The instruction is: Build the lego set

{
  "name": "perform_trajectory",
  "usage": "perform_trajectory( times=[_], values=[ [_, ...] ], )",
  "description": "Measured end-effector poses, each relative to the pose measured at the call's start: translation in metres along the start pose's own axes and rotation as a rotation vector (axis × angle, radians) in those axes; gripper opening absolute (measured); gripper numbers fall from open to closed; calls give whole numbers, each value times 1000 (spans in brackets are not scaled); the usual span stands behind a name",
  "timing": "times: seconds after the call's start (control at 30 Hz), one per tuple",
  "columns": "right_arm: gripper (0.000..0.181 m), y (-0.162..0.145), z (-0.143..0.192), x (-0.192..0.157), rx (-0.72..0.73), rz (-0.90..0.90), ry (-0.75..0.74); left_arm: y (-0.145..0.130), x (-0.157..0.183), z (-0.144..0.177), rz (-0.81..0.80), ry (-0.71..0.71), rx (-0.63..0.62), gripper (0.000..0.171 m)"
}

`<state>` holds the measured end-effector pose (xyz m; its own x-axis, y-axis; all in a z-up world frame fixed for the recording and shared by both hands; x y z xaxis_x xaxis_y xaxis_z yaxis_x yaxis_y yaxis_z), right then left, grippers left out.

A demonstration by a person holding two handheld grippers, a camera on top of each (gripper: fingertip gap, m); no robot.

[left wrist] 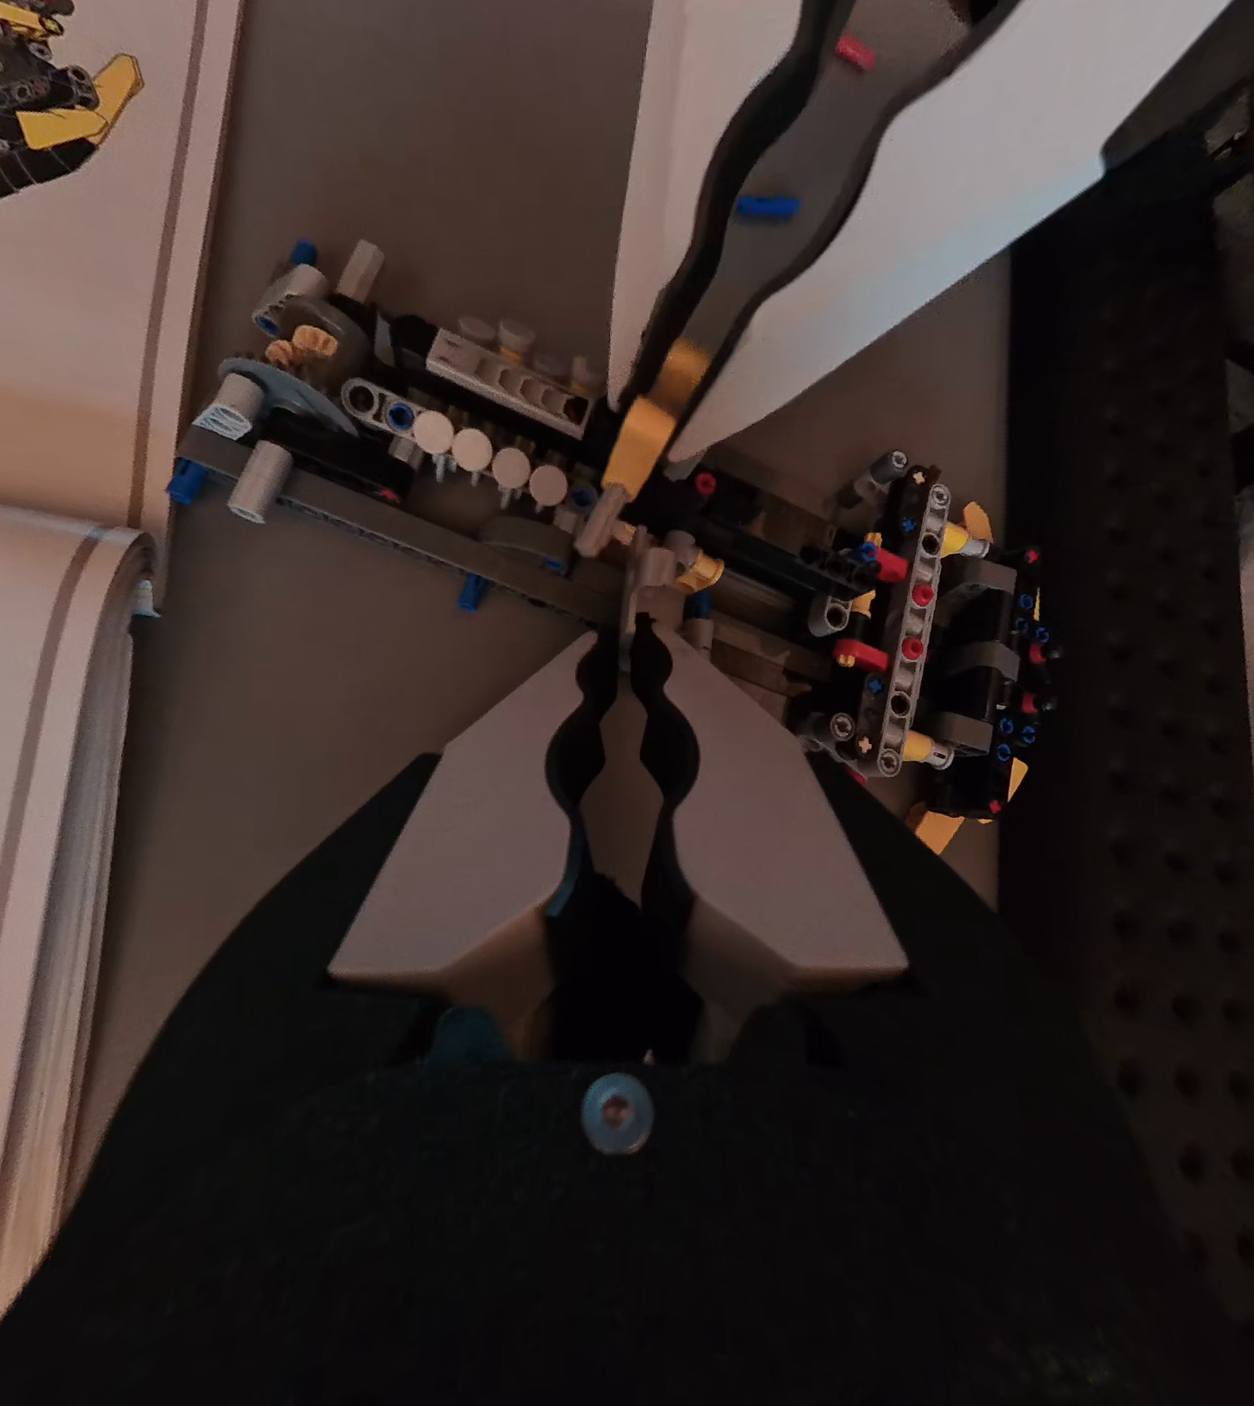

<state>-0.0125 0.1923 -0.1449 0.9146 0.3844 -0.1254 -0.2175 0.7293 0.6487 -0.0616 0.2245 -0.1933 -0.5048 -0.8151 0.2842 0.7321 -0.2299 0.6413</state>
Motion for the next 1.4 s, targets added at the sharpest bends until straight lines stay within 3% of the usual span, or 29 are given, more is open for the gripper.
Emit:
perform_trajectory(
  times=[0.13,0.47,0.67,0.9,1.27,1.4],
  values=[
    [8,1,-3,-1,69,-165,-36,0,0,0,-1,7,2,0],
    [15,-11,17,3,21,158,-53,0,1,0,-5,7,3,0],
    [17,-17,12,-1,107,84,155,0,1,0,-5,3,2,0],
    [7,-18,6,4,123,174,173,0,0,0,-2,0,4,0],
    [6,-18,5,9,98,302,359,0,0,-1,-2,-6,1,1],
    [7,-18,6,9,56,224,365,1,1,-1,-2,-6,3,0]
  ],
)
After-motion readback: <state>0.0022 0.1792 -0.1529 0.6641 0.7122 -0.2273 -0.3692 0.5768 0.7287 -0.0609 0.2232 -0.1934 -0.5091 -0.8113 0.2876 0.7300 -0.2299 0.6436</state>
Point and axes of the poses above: each gripper's, where its closed fingertips meet, z back along the fingers, y out of its top, x = y × z across the jaws, the point moved 3 cm from there along z, back along the fingers, and after that the axes turned 3 degrees about y, right-handed, at the moved point
